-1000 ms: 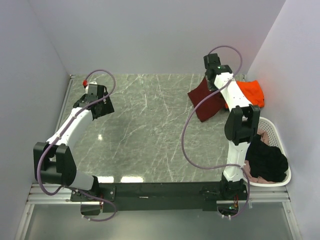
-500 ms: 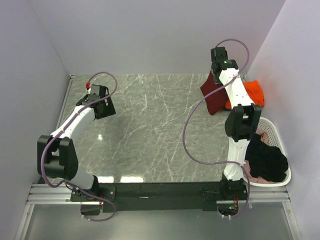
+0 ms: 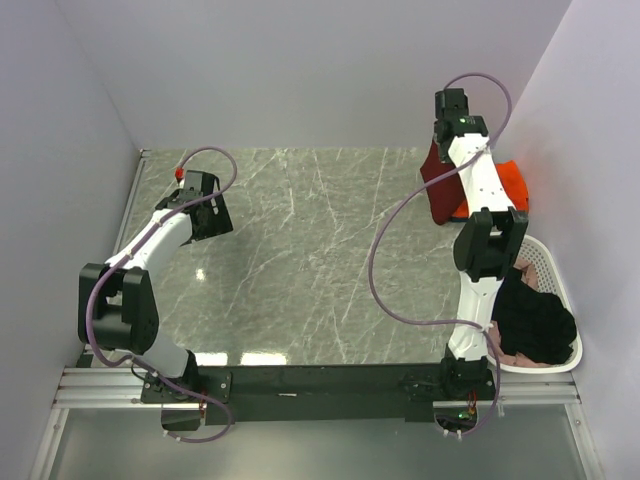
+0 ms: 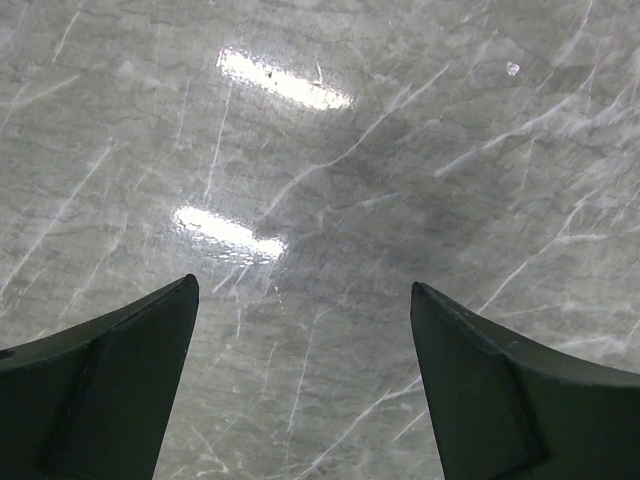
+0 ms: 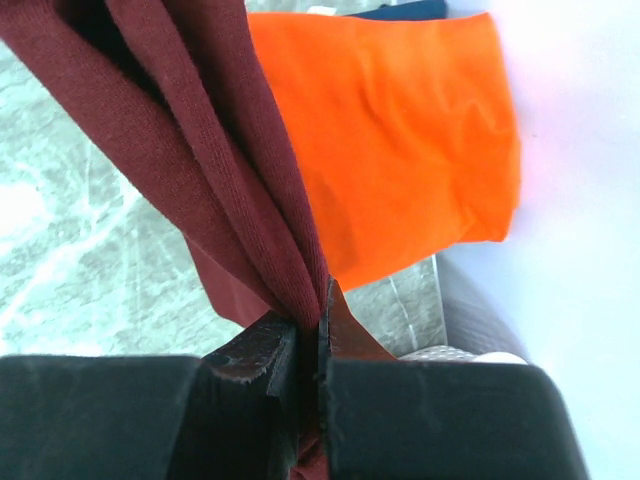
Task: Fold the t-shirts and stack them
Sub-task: Neatly place the folded tshirt to the corner
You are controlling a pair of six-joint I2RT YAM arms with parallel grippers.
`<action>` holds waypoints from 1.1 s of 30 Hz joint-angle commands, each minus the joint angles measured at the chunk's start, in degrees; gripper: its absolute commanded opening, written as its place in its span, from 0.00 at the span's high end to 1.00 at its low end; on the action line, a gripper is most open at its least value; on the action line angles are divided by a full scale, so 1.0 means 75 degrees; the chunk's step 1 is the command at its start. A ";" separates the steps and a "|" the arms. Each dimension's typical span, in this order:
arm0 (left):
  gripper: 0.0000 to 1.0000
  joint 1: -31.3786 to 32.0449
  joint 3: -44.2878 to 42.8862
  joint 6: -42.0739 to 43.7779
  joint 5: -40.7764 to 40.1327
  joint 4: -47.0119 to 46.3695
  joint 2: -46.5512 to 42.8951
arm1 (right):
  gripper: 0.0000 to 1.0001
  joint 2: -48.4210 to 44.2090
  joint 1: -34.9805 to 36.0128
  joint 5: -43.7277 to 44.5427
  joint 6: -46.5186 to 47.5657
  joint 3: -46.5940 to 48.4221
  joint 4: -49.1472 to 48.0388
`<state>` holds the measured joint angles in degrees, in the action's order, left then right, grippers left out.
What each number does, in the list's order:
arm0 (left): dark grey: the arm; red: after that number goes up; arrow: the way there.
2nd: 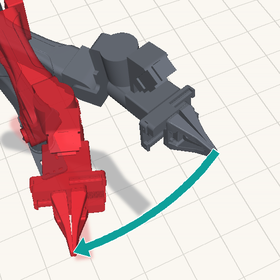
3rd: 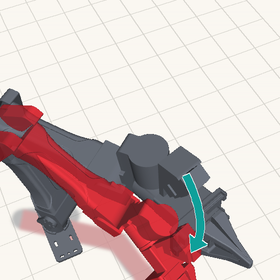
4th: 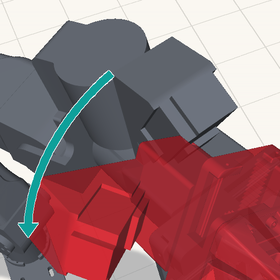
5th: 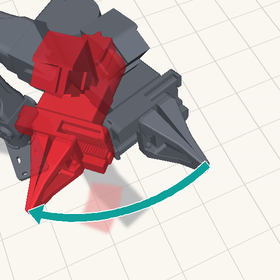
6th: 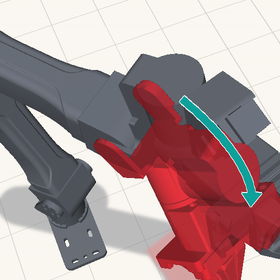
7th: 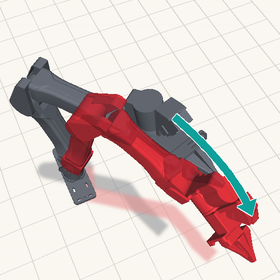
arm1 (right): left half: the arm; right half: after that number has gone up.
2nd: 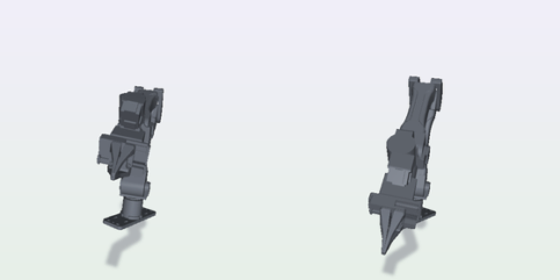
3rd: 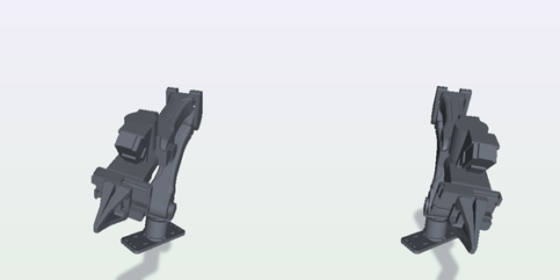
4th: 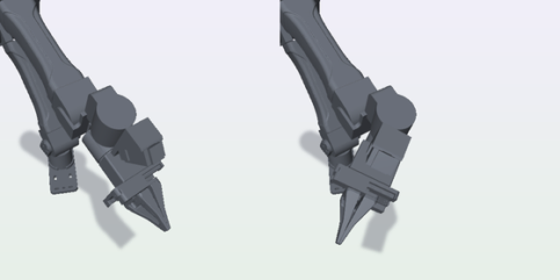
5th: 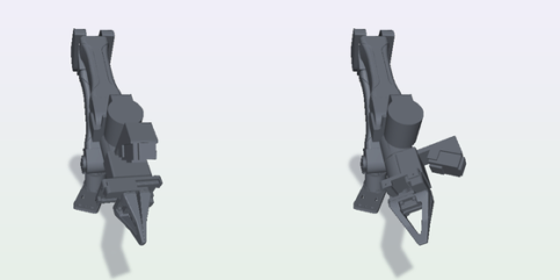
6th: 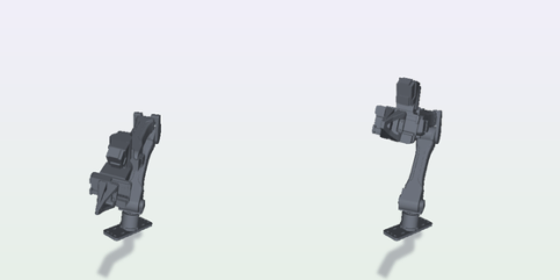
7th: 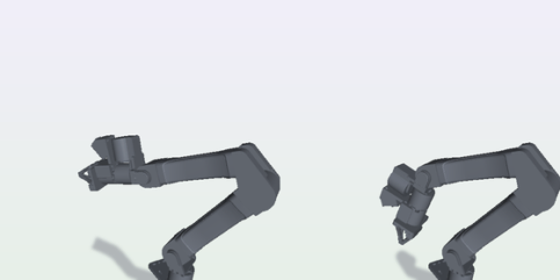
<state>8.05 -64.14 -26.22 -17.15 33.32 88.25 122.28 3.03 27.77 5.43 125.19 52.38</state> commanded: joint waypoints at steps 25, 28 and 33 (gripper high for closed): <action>0.08 -0.0019 -0.0120 -0.0114 0.0411 0.0034 0.0163 | 1.00 0.0207 -0.1517 0.0516 0.0518 0.0113 -0.2026; 0.09 -0.0008 -0.0143 -0.0114 0.0446 0.0057 0.0245 | 1.00 0.0418 -0.1599 0.0516 0.0647 -0.0015 -0.2296; 0.09 -0.0019 -0.0144 -0.0102 0.0517 0.0045 0.0362 | 0.99 0.0805 -0.1681 0.0668 0.0811 -0.0167 -0.2683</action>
<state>8.05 -64.14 -26.63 -14.35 33.74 90.65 127.26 -8.99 29.91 10.11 124.99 37.95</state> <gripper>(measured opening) 0.917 0.080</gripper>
